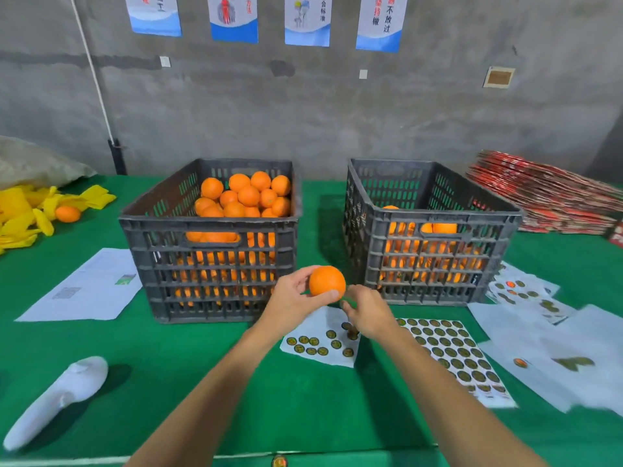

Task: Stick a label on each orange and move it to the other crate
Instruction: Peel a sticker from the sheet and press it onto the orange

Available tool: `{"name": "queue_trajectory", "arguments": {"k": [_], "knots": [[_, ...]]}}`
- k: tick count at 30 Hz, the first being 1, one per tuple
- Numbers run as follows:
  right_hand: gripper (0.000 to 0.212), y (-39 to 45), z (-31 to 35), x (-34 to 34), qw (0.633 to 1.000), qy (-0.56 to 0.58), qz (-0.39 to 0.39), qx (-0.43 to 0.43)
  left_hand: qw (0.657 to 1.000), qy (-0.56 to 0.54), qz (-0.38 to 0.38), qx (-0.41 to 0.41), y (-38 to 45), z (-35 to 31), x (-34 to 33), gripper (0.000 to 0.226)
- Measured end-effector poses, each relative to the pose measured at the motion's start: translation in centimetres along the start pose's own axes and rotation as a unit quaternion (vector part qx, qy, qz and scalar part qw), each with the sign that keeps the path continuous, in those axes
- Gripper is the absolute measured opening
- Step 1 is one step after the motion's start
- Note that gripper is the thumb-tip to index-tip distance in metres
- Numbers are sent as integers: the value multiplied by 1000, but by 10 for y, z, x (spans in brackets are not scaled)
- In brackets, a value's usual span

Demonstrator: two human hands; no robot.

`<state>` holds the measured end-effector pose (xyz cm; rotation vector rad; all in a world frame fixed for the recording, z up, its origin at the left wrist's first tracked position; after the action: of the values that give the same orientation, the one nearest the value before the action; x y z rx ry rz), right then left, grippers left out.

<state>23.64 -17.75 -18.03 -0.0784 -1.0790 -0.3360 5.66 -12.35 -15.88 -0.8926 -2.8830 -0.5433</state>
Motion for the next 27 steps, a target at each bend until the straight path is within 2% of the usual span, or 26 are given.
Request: {"name": "queue_trajectory", "arguments": {"k": [3,7,9,14,19,22,27], "knots": [[39,-8,-22,-21,988,-146,47,-8,997,14,-8,70,-13,37,-4,66],[76,-18,-47,-39,991,-123,61,-7,994,16,-21,107,-26,70,-8,53],[81,-21,-54,-43,994,-101,41,1,992,14,-37,116,-29,82,-9,46],[64,-20,-59,-48,999,-44,-21,5,989,48,-62,124,-27,94,-8,54],[37,-17,-47,-44,990,-118,-58,39,987,51,-78,131,-27,99,-6,59],[35,-24,-46,-40,992,-86,-80,39,987,48,-80,130,-27,100,-6,60],[21,-39,-45,-35,982,-77,-133,110,987,43,-84,126,-28,100,-6,58]]}}
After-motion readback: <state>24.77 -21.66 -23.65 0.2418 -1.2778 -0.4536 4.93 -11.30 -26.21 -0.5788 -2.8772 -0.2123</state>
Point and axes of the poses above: each hand's wrist, its own y-axis towards the middle knuckle, its own x-axis out of the back of the hand, z = x × y, the point moved 4 cm from there along y, towards the middle knuckle, and after that the axes turned 4 degrees about -x, right-handed, at the moved point
